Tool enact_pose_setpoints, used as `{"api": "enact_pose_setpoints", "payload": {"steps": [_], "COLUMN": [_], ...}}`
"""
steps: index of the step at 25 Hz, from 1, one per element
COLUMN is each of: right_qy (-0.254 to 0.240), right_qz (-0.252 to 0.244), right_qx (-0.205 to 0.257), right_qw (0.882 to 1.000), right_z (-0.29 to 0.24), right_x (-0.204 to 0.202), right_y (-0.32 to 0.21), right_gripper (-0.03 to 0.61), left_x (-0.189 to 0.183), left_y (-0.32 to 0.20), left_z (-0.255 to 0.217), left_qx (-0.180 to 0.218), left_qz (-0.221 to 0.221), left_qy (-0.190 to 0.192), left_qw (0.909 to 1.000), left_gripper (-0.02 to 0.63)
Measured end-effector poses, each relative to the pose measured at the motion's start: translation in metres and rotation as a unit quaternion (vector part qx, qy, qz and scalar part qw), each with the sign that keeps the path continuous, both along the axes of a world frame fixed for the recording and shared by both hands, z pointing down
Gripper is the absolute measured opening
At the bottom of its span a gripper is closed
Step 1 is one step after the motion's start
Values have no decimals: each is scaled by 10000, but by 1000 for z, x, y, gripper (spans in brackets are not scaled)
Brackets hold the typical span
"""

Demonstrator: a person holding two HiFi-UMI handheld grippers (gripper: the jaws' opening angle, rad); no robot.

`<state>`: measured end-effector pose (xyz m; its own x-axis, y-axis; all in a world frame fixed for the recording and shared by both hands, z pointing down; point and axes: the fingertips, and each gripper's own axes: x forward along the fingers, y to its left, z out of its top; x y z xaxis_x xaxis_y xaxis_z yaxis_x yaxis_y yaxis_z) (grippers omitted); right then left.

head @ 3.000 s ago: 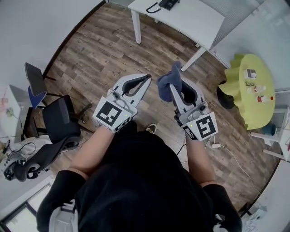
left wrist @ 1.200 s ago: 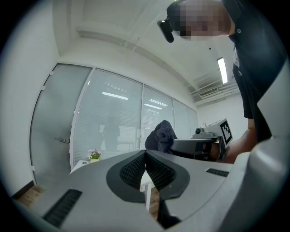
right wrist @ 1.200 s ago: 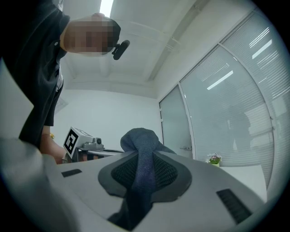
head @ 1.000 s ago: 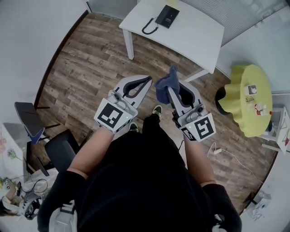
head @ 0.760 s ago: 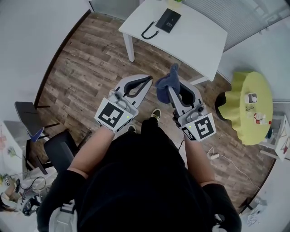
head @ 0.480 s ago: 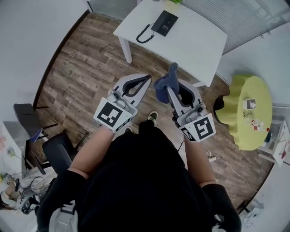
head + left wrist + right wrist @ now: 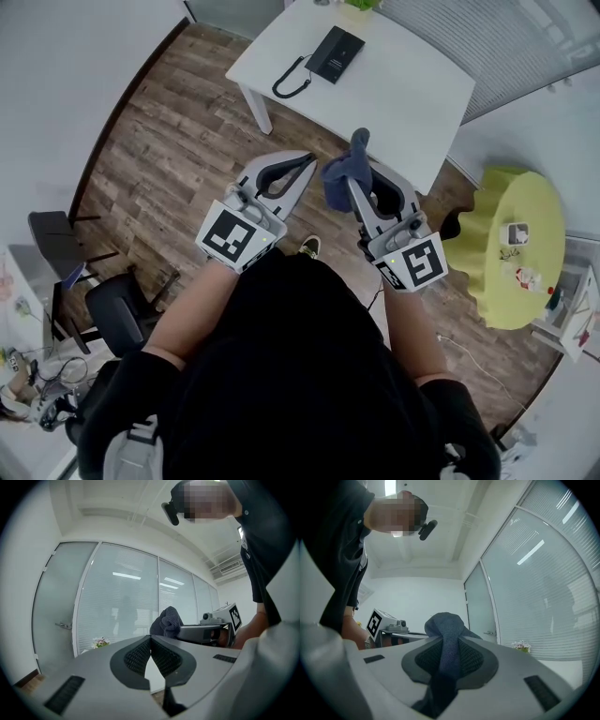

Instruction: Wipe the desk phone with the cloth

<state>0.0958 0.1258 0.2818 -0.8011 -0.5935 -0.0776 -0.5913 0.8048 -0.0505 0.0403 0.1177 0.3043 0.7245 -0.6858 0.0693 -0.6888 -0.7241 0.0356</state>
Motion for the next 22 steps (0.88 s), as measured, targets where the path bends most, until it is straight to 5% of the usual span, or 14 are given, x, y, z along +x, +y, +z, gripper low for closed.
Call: {"api": "enact_pose_setpoints", "payload": {"steps": [11,22], "right_qy": [19,174], "right_qz": [57,515], "right_qx": [-19,-66], "right_qw": [10000,9985], "right_z": [3,-1], "right_x": [4,-24], "right_y": [-63,-149], "right_gripper": [87,88], "left_x": [3,-17], "left_y": [-63,-151], "left_z": [0,5], "left_qx": [33,-94], "left_qz": [-7,614], "left_qy": [34,-43], "left_qw": [10000,9981], "left_gripper": [11,11]}}
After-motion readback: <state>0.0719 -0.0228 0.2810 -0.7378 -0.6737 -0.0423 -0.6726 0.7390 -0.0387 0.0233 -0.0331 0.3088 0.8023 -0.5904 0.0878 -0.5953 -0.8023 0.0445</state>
